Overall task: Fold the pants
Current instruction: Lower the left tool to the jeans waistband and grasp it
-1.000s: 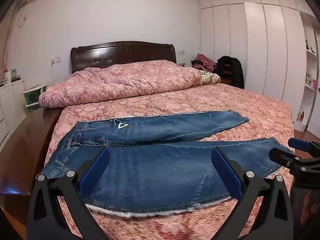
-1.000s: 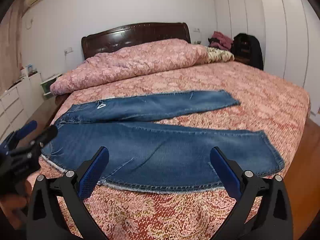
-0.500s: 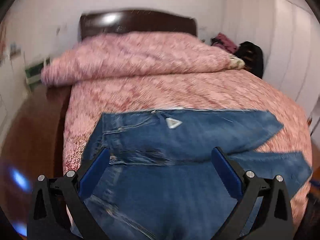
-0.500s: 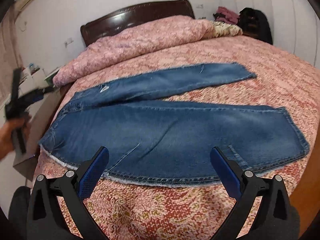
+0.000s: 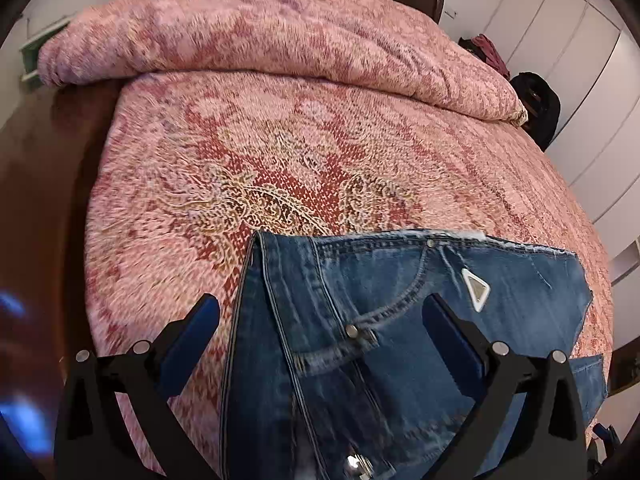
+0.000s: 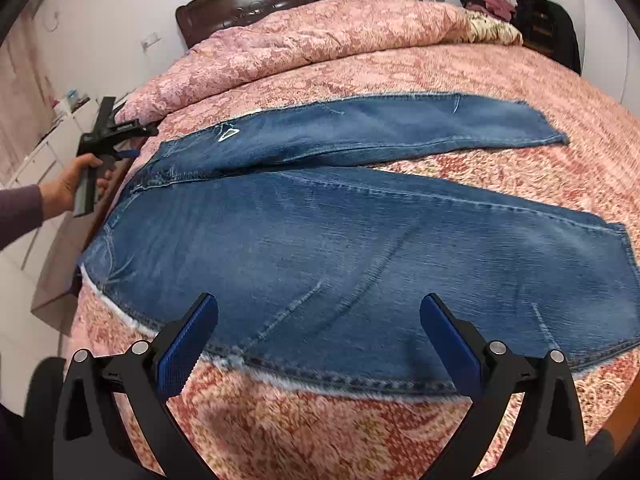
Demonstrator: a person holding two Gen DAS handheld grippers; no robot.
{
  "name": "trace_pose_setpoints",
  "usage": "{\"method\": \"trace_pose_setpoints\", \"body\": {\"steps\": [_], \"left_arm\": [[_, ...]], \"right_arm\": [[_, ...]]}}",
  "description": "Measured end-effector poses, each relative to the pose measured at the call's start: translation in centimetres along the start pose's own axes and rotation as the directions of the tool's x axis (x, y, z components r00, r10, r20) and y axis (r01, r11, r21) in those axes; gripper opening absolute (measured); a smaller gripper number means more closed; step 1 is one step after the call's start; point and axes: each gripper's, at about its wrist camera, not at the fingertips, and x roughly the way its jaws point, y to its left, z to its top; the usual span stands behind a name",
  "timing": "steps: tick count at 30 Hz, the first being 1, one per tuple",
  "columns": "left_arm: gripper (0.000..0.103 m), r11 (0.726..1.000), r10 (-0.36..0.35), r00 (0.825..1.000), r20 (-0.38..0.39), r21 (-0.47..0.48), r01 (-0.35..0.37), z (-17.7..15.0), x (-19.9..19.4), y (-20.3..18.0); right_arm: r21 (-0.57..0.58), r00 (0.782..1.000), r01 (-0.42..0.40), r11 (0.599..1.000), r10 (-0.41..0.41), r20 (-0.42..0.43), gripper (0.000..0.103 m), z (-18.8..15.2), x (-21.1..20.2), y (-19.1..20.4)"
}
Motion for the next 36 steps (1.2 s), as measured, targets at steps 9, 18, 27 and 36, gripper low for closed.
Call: {"method": "trace_pose_setpoints", "body": {"steps": [9, 18, 27, 36], "left_arm": [[0.101, 0.999, -0.040, 0.998, -0.057, -0.037, 0.038, 0.7, 2.8, 1.7], [0.058, 0.992, -0.120, 0.990, -0.075, -0.057, 0.116, 1.1, 2.7, 1.6], [0.027, 0.989, -0.079, 0.994, -0.077, -0.134, 0.068, 0.8, 2.8, 3.7], [0.058, 0.997, -0.047, 0.996, -0.071, -0.066, 0.042, 2.2, 4.1, 0.7]], "right_arm": [[0.006, 1.000, -0.027, 1.000, 0.027, -0.012, 0.100, 0.6, 0.8, 0.8], [0.008, 0.999, -0.036, 0.999, 0.036, -0.026, 0.100, 0.3, 1.2, 0.8], [0.029, 0.998, -0.050, 0.998, 0.051, -0.036, 0.100, 0.3, 1.6, 0.3], [0.039, 0.996, -0.069, 0.997, 0.071, -0.049, 0.100, 0.1, 1.9, 0.2]]}}
